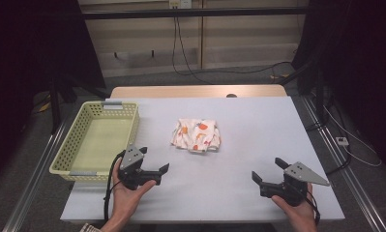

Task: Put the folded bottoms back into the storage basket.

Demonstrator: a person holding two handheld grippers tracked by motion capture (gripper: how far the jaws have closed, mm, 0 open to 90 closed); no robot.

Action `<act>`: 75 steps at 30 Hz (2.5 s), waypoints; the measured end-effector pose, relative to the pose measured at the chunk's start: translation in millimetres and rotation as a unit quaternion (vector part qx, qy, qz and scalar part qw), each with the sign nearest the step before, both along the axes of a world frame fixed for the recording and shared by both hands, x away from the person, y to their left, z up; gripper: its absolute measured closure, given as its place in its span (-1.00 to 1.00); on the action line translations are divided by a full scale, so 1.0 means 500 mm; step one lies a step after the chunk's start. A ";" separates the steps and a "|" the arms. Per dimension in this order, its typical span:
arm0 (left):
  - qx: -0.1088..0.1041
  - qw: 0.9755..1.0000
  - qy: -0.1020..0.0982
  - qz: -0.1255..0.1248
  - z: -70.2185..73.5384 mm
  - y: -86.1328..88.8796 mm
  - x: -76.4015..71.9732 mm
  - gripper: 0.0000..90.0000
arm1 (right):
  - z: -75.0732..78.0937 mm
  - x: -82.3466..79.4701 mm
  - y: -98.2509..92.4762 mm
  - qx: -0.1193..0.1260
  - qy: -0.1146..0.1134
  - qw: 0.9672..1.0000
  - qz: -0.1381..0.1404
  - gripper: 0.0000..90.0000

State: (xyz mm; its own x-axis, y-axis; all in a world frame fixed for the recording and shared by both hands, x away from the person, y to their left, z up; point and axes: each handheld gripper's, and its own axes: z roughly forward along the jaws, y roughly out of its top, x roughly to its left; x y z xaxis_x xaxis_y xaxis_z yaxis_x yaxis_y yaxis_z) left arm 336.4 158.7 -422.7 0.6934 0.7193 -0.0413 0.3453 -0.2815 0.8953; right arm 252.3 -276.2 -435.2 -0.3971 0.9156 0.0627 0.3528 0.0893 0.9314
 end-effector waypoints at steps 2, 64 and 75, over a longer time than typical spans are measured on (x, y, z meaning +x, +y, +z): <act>-0.001 1.000 0.000 -0.002 0.001 -0.004 0.003 -0.92 | 0.000 0.000 0.000 0.000 0.000 1.000 0.000 -0.90; -0.011 1.000 0.013 -0.007 0.034 -0.104 0.125 -0.89 | -0.002 0.001 0.005 0.000 0.005 1.000 0.018 -0.93; 0.002 1.000 0.030 0.010 0.027 -0.123 0.170 -0.89 | -0.002 0.001 0.006 0.001 0.006 1.000 0.019 -0.93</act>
